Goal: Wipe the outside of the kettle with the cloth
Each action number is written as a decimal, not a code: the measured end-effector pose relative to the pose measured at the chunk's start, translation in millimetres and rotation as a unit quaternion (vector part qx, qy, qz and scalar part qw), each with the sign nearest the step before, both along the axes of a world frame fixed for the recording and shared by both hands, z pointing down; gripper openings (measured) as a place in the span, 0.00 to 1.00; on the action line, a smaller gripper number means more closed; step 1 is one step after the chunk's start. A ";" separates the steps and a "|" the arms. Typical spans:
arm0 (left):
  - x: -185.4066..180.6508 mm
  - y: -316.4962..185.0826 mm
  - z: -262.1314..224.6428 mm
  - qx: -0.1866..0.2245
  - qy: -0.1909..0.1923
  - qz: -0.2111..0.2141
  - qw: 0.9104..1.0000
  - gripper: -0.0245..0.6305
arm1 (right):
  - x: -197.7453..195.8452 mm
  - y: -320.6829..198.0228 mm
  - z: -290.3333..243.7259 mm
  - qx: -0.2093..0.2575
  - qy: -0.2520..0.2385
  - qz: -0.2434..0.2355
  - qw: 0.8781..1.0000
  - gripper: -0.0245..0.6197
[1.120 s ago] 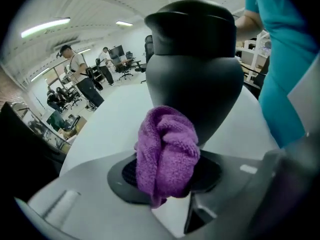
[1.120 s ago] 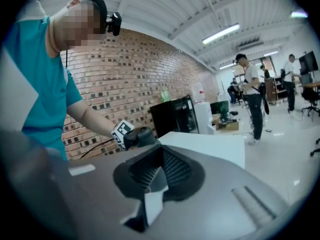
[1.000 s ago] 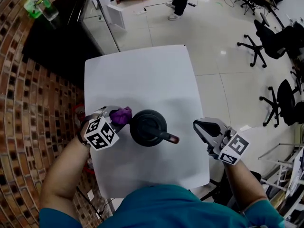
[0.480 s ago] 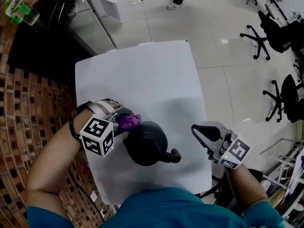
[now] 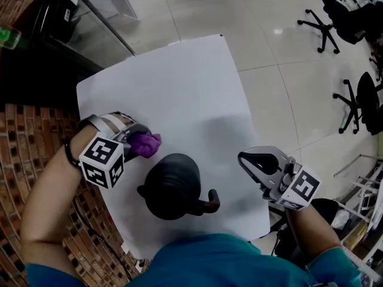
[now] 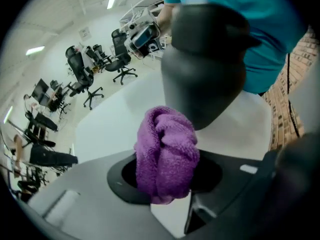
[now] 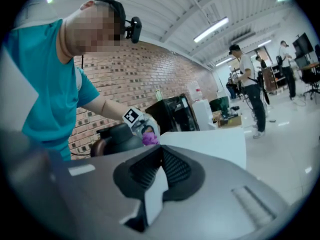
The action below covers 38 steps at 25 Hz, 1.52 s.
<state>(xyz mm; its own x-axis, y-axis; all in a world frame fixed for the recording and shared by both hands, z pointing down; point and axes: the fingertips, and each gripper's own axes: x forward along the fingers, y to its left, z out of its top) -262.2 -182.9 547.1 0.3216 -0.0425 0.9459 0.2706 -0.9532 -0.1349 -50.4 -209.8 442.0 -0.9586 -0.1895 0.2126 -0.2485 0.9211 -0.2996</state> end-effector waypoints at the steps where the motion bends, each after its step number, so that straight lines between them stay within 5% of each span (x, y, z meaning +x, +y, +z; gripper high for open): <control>1: 5.4 -13.2 -18.1 0.020 -0.007 0.024 0.999 0.30 | 5.0 -1.7 -1.3 0.000 -0.003 0.004 1.000 0.05; 4: 35.1 -22.1 -50.9 0.046 -0.036 0.135 0.989 0.30 | 18.7 -5.0 -3.0 -0.003 -0.014 0.018 1.000 0.05; 8: 60.3 2.6 -33.4 0.013 -0.087 0.258 0.962 0.30 | 34.0 -7.1 -0.8 -0.006 -0.028 0.036 0.999 0.05; 17: 51.9 13.8 43.8 -0.045 -0.167 0.302 0.937 0.28 | 57.4 -8.6 8.6 -0.016 -0.047 0.057 0.997 0.05; 22: 66.9 -20.2 -3.8 -0.010 -0.189 0.337 0.922 0.28 | 68.6 -11.4 4.9 -0.015 -0.060 0.070 0.996 0.05; 24: 83.4 -20.9 -34.0 -0.003 -0.194 0.378 0.905 0.28 | 73.6 -11.4 4.4 -0.017 -0.066 0.077 0.995 0.05; 28: 94.9 6.2 -42.2 -0.039 -0.237 0.484 0.841 0.29 | 84.5 -11.7 2.7 -0.016 -0.082 0.090 0.992 0.05; 31: 89.0 20.7 -23.6 -0.072 -0.267 0.521 0.808 0.29 | 88.8 -10.9 3.5 -0.019 -0.096 0.096 0.991 0.05; 36: 84.1 25.5 12.6 -0.125 -0.307 0.523 0.785 0.29 | 105.9 -5.5 4.7 -0.025 -0.104 0.109 0.988 0.05; 38: 83.9 27.2 28.1 -0.138 -0.316 0.515 0.785 0.29 | 114.7 -4.0 5.7 -0.029 -0.106 0.116 0.987 0.05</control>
